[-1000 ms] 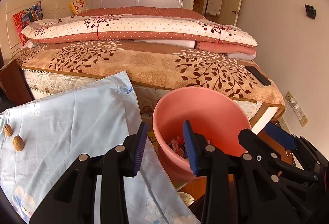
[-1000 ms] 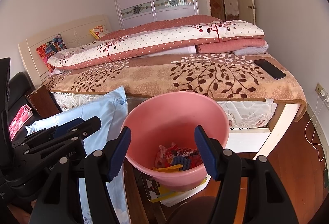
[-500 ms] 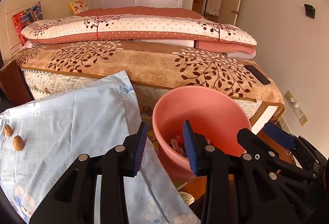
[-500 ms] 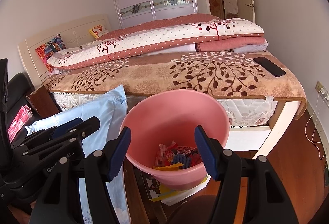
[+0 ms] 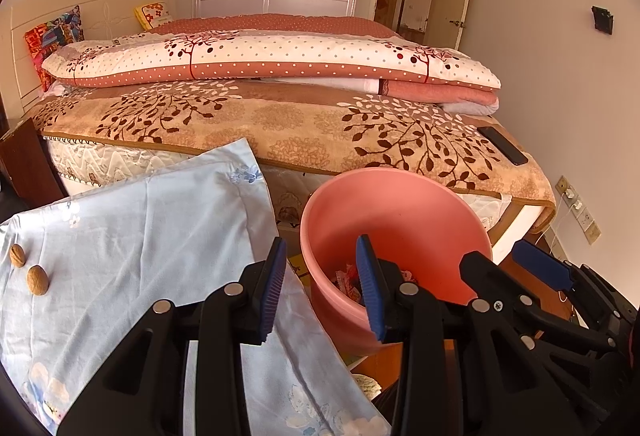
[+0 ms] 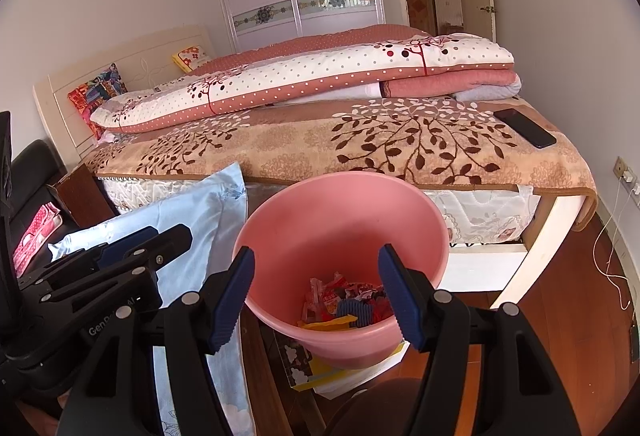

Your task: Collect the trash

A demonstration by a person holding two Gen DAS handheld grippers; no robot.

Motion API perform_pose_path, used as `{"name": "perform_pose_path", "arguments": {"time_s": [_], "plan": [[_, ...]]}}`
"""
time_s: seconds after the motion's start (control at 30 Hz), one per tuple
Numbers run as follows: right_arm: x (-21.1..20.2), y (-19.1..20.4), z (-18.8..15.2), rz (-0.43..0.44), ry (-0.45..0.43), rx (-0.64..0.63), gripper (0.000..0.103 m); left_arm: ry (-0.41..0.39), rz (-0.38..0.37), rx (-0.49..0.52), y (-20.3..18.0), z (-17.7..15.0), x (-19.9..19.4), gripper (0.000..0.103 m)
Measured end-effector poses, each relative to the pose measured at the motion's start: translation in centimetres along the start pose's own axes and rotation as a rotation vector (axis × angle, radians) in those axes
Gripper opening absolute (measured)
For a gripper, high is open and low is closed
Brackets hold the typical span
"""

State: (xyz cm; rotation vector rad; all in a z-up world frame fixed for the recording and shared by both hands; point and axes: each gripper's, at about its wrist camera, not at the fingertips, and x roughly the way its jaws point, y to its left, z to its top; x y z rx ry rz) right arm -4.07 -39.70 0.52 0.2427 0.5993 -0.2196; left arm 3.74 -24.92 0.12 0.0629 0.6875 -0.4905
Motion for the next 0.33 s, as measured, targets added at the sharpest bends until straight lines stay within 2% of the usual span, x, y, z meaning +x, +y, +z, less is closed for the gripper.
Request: {"name": "perform_pose_path", "arguments": {"time_s": [0.33], "plan": [[0.07, 0.12, -0.90, 0.000, 0.008, -0.002, 0.063, 0.009, -0.003, -0.011, 0.61, -0.03, 0.14, 0.037]]}}
